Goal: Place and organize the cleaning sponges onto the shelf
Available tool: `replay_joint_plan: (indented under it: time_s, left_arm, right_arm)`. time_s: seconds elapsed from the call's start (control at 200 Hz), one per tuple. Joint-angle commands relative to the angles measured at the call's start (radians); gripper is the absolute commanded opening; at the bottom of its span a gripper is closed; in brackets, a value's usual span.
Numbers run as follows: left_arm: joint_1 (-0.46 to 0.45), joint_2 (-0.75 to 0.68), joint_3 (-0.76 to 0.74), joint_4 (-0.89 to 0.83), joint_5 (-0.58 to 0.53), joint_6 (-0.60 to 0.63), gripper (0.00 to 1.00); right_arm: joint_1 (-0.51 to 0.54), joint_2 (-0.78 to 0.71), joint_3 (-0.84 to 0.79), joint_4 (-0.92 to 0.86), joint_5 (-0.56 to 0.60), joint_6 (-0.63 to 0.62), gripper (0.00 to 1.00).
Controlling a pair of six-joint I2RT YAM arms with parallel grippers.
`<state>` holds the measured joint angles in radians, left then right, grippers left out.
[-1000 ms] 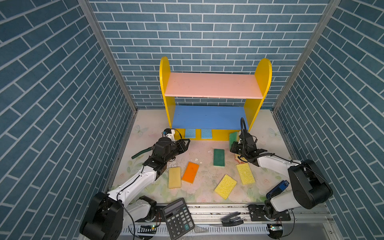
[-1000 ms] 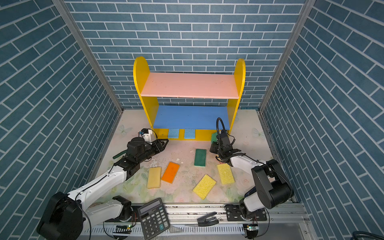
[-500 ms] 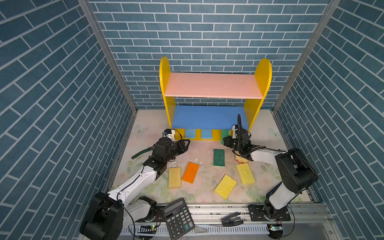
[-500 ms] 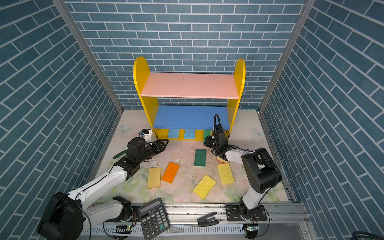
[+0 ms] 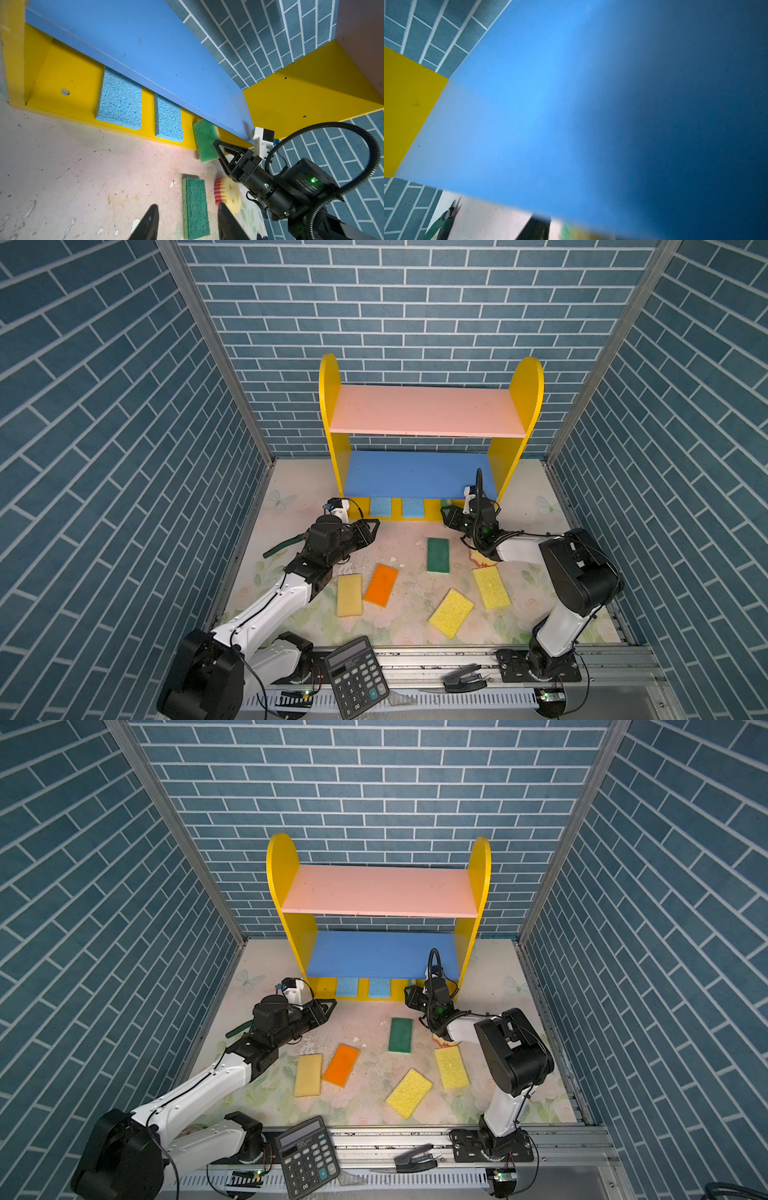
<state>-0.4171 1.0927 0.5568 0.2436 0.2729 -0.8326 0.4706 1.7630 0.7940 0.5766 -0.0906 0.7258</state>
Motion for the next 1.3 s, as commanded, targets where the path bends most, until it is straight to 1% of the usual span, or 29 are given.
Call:
replay_joint_plan:
  time_s: [0.0,0.08,0.175,0.19,0.23,0.445,0.555,0.67,0.745,0.81,0.89,1.075,1.295]
  left_arm:
    - [0.006,-0.013,0.003,-0.013,-0.003,0.020,0.47]
    - [0.005,-0.011,0.005,-0.014,-0.001,0.020,0.47]
    - [0.006,-0.008,0.006,-0.011,0.000,0.019,0.47]
    - [0.006,-0.009,0.005,-0.011,0.001,0.018,0.47]
    - [0.006,-0.008,0.005,-0.010,0.002,0.019,0.47]
    - [0.005,-0.011,0.000,-0.008,-0.003,0.021,0.47]
    - [0.005,-0.005,-0.002,-0.003,-0.002,0.020,0.47]
    - [0.006,0.005,-0.002,0.008,0.001,0.017,0.47]
    - [0.006,0.014,-0.003,0.016,0.004,0.016,0.47]
    - [0.006,0.022,-0.006,0.027,0.010,0.009,0.47]
    - [0.006,0.026,-0.010,0.037,0.017,-0.002,0.47]
    - [0.006,-0.005,-0.012,0.011,0.007,0.004,0.47]
    - [0.006,-0.031,-0.009,-0.027,-0.013,0.017,0.47]
  right_arm:
    - [-0.011,0.054,-0.017,-0.124,-0.003,0.086,0.53]
    - [-0.016,0.043,-0.025,-0.123,-0.003,0.078,0.58]
    - [-0.020,0.022,-0.036,-0.139,-0.003,0.075,0.60]
    - [-0.019,0.017,-0.040,-0.143,0.018,0.075,0.60]
    - [-0.021,0.002,-0.048,-0.153,0.030,0.075,0.61]
    - [-0.018,-0.108,-0.095,-0.224,0.045,0.052,0.50]
    - [-0.004,-0.175,-0.122,-0.280,0.048,0.021,0.49]
    - [0.019,-0.218,-0.127,-0.351,0.053,-0.038,0.50]
    - [0.028,-0.212,-0.117,-0.378,0.049,-0.066,0.54]
    - [0.028,-0.179,-0.101,-0.384,0.028,-0.077,0.56]
    - [0.027,-0.137,-0.069,-0.377,0.010,-0.074,0.56]
    - [0.028,-0.060,-0.003,-0.345,0.018,-0.066,0.56]
    - [0.027,-0.028,0.030,-0.308,0.027,-0.067,0.55]
